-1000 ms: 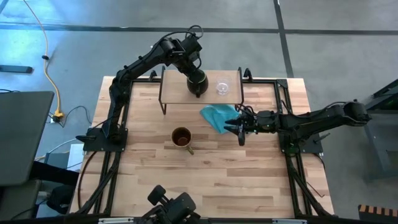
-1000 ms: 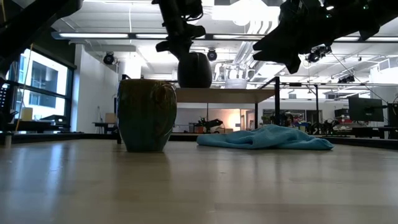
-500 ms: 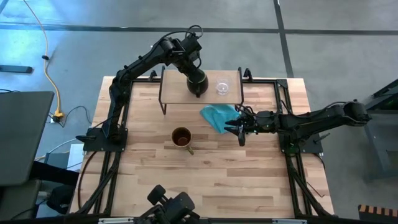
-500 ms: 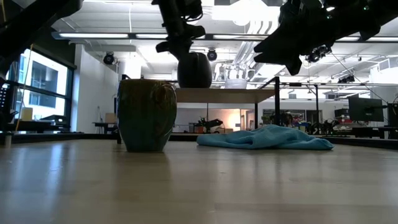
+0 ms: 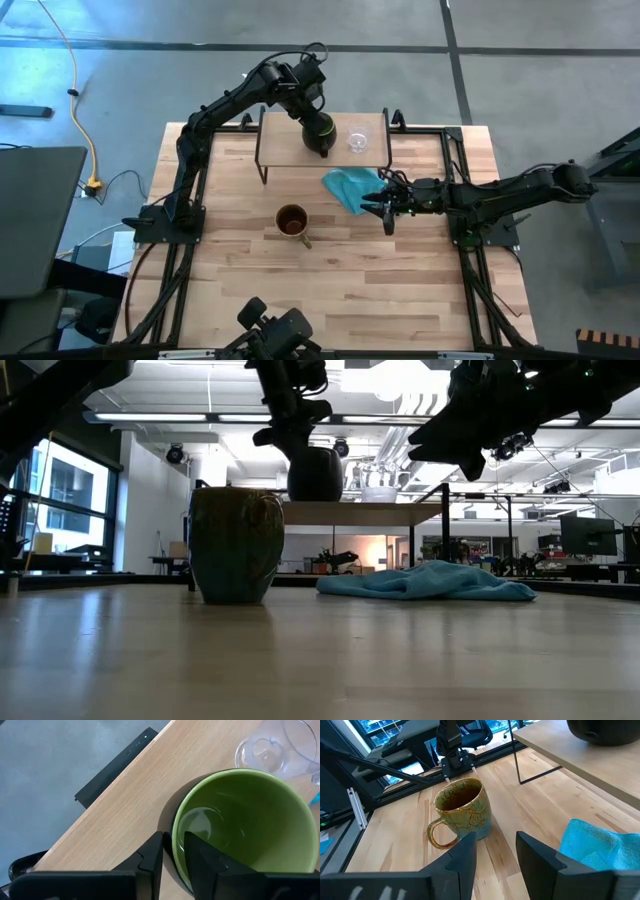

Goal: Stack small to large cups/mugs on shelf
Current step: Put the black mug on the shelf

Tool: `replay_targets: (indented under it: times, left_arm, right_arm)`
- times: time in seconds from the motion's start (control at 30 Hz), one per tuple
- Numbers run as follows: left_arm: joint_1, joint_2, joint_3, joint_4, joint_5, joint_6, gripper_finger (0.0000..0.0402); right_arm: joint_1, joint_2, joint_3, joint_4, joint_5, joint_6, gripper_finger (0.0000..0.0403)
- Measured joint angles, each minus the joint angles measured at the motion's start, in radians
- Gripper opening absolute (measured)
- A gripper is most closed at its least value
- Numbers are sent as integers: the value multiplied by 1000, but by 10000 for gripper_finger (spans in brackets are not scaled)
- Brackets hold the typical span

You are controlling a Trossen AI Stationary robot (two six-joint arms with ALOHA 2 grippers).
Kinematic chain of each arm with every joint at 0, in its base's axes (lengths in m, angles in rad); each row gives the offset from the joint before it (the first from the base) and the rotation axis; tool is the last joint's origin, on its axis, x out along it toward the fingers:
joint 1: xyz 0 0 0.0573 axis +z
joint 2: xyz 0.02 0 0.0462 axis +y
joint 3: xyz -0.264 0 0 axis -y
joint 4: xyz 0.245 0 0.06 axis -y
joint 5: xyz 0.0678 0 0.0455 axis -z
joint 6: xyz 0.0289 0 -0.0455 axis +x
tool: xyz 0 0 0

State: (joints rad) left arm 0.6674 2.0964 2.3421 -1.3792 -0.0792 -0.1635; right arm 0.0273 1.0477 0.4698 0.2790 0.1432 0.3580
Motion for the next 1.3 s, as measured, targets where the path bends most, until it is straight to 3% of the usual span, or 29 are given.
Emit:
replay_targets:
  times: [0.7, 1.3]
  left_arm:
    - [0, 0, 0, 15, -3, 59, 69]
    - [0, -2, 0, 22, -4, 205, 69]
  right_arm:
    - [0, 0, 0, -4, -3, 0, 128]
    - [0, 0, 0, -13, 3, -1, 128]
